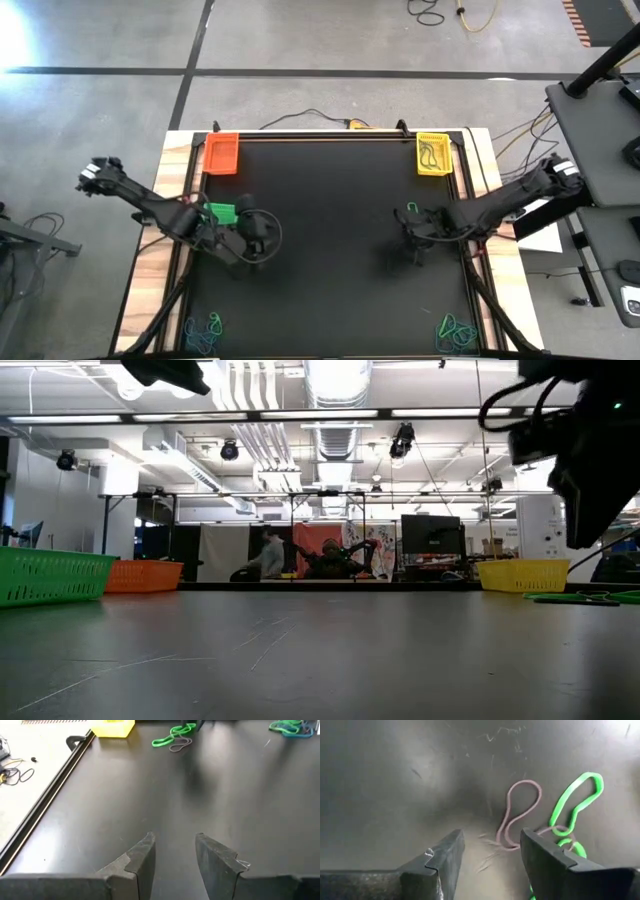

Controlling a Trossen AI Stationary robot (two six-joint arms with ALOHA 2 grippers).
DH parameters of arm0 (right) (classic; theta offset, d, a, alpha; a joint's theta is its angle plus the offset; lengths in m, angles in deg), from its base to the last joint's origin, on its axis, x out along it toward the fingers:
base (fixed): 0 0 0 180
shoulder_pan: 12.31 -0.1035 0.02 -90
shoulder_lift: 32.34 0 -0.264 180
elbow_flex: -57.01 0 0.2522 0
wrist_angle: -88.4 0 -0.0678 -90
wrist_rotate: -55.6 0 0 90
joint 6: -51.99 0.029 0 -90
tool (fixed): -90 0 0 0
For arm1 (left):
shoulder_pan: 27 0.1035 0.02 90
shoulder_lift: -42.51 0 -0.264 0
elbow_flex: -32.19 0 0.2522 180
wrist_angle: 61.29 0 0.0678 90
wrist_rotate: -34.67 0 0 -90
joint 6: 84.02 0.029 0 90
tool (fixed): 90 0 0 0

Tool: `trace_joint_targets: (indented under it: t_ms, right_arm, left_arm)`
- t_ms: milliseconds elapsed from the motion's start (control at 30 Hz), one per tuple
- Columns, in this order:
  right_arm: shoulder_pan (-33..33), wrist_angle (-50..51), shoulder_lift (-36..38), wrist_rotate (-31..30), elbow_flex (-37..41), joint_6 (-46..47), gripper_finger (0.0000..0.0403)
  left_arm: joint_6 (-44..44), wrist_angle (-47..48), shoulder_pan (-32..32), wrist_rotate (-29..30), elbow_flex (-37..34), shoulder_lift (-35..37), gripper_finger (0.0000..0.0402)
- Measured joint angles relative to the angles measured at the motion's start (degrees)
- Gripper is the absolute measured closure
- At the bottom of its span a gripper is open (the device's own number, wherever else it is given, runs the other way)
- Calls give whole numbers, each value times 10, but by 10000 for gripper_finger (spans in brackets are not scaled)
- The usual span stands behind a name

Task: Sort rubber bands into baskets
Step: Put the middle right violet rubber band into the green bin

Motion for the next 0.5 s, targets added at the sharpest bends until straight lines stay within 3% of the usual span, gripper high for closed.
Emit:
trace_joint_targets:
  t_ms: [233,500]
  right_arm:
    - [22,-6,-29,22,13,-134,216]
    - [51,-49,-27,53,67,-211,216]
  left_arm:
    - [-4,0,-1,-1,-12,-4,278]
    - [-5,-71,-1,1,-86,-4,278]
